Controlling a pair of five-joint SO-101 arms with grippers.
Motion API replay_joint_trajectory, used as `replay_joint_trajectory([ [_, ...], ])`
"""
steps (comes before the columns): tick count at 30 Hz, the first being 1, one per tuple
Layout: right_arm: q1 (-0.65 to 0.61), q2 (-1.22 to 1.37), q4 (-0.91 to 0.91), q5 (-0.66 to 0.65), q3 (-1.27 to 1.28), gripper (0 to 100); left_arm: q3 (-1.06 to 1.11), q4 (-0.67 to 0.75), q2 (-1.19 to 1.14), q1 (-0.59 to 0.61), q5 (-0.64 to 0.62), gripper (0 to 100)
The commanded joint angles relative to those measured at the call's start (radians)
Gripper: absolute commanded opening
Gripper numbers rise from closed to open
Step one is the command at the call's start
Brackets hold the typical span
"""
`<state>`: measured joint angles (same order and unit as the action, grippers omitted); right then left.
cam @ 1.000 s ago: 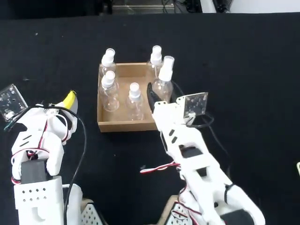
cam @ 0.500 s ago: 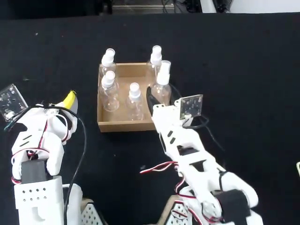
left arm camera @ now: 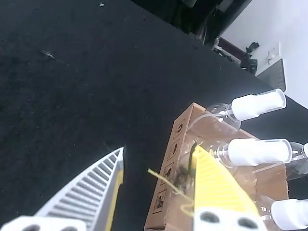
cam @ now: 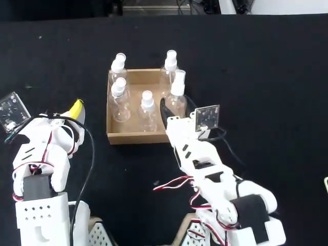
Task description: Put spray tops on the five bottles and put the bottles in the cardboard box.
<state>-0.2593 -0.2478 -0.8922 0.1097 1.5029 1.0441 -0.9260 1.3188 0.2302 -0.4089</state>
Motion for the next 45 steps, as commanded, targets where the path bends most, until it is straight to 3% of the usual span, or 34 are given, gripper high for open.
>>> replay_joint_trajectory([
  [1,0.017,0.008,-0.028,-0.009,-0.042,1.1,-0.007,0.006,0.011,0.004,-0.009,21],
  [34,0.014,0.039,-0.037,-0.058,-0.042,1.5,-0.01,0.008,0.011,0.004,-0.009,21],
  [40,0.011,0.042,-0.037,-0.054,-0.042,12.1,-0.01,0.008,0.011,0.004,-0.009,21],
  [45,0.011,0.038,-0.037,-0.052,-0.042,10.9,-0.015,0.008,0.011,0.004,-0.009,21],
])
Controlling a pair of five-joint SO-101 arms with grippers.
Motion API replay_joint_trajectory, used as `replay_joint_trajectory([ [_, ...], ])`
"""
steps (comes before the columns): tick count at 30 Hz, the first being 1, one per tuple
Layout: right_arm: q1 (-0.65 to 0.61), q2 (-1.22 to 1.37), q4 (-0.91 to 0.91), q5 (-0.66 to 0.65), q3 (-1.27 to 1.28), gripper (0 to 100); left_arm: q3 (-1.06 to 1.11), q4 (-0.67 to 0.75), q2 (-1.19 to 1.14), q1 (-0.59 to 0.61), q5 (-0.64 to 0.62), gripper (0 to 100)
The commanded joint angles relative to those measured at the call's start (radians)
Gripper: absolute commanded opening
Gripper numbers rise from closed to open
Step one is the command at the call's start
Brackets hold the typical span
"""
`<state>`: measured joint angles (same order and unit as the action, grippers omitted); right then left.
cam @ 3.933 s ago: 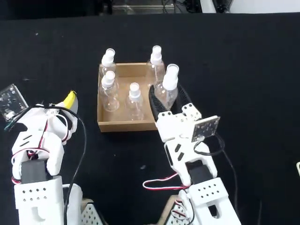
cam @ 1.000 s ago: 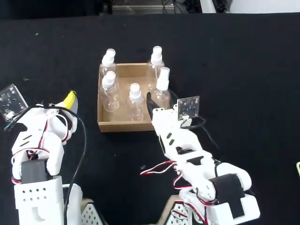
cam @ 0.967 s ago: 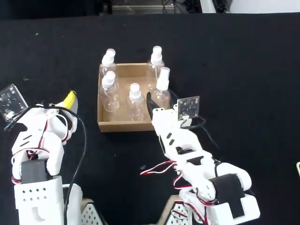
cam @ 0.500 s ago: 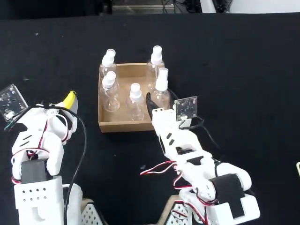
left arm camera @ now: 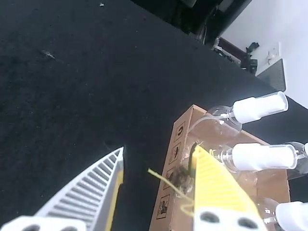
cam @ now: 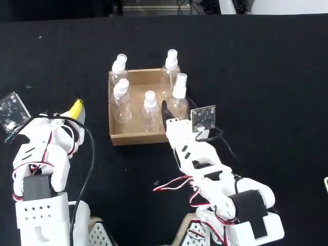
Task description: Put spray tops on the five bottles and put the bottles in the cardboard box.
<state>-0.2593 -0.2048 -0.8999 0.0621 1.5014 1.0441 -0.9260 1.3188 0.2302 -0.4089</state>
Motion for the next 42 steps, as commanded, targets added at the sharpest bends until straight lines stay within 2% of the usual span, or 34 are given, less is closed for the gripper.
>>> replay_joint_trajectory([
  [1,0.011,-0.007,-0.029,-0.008,-0.039,11.0,-0.015,0.008,0.011,0.004,-0.009,21],
  [8,0.012,-0.008,-0.173,-0.011,0.022,11.4,-0.015,0.008,0.011,0.004,-0.009,21],
  [17,0.009,-0.001,-0.057,-0.011,-0.025,11.4,-0.016,0.008,0.011,0.002,-0.009,21],
  [37,0.015,0.002,-0.057,-0.011,-0.088,11.0,-0.016,0.008,0.011,0.002,-0.009,21],
  [42,0.032,0.082,-0.066,-0.012,-0.143,10.9,-0.016,0.008,0.011,0.002,-0.009,21],
])
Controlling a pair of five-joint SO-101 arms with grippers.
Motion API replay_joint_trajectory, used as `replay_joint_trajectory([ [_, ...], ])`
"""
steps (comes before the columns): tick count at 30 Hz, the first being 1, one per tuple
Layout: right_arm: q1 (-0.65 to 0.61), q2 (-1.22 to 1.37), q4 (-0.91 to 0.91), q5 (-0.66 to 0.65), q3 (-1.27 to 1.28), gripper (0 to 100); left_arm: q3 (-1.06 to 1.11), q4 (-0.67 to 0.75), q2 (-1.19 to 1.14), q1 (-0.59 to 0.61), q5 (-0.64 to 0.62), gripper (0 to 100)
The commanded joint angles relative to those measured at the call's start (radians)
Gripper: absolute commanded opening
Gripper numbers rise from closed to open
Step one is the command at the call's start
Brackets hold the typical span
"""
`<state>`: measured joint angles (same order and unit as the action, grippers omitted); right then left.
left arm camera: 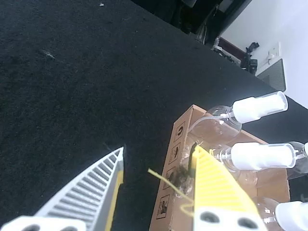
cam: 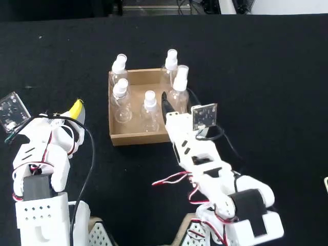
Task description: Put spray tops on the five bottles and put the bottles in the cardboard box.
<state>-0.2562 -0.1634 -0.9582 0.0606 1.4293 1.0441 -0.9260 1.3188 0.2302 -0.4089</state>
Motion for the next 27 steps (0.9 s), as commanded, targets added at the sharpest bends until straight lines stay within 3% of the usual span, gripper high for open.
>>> replay_joint_trajectory([
  [1,0.031,0.056,-0.014,-0.011,-0.079,10.9,-0.016,0.008,0.011,0.002,-0.009,21],
  [6,0.029,0.147,-0.164,-0.011,-0.077,10.9,-0.016,0.008,0.011,0.004,-0.009,21],
  [27,0.023,0.2,-0.17,-0.069,-0.082,14.1,-0.016,0.008,0.011,0.004,-0.009,21],
])
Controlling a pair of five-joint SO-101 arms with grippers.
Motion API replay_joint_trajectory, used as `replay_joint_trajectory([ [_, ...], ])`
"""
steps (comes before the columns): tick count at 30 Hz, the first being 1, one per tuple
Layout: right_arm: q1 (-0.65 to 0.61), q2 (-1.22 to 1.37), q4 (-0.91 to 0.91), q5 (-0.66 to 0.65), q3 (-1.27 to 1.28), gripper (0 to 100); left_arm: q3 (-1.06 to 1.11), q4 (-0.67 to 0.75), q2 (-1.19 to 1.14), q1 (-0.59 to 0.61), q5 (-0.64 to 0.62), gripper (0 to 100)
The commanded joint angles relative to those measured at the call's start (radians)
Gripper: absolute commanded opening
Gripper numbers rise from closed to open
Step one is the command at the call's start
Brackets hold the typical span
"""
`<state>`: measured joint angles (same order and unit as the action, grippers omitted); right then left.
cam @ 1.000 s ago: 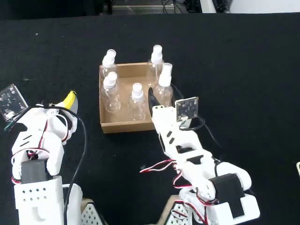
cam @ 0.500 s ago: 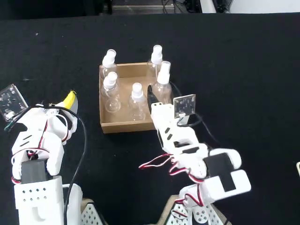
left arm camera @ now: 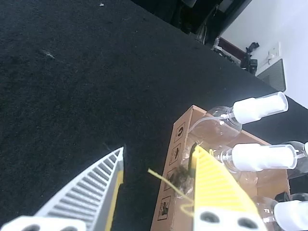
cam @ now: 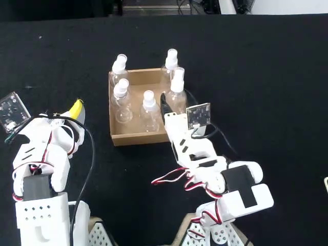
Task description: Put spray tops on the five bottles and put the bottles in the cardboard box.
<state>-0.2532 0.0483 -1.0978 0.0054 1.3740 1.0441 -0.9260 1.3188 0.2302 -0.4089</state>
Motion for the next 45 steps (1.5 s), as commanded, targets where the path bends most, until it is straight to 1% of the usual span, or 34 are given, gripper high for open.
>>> replay_joint_trajectory([
  [1,0.02,-0.012,-0.031,-0.012,-0.025,16.2,-0.016,0.008,0.011,0.004,-0.009,21],
  [4,0.018,-0.012,-0.031,-0.014,-0.025,20.4,-0.016,0.008,0.011,0.004,-0.009,21],
  [19,0.018,-0.013,-0.032,-0.017,-0.015,20.8,-0.016,0.008,0.011,0.004,-0.009,21],
  [23,0.018,-0.013,-0.14,-0.017,0.031,20.8,-0.016,0.008,0.011,0.004,-0.009,21],
  [32,0.023,-0.013,-0.146,-0.017,0.039,20.5,-0.007,0.049,0.011,0.004,-0.009,21],
  [38,0.026,-0.015,-0.229,-0.018,0.053,20.5,-0.007,0.048,0.011,0.01,-0.009,21],
  [41,0.026,-0.065,-0.298,-0.06,0.101,20.5,-0.007,0.046,0.011,0.012,-0.009,21],
  [45,0.029,-0.188,-0.218,-0.072,0.134,20.5,-0.007,0.048,0.011,0.007,-0.009,21],
])
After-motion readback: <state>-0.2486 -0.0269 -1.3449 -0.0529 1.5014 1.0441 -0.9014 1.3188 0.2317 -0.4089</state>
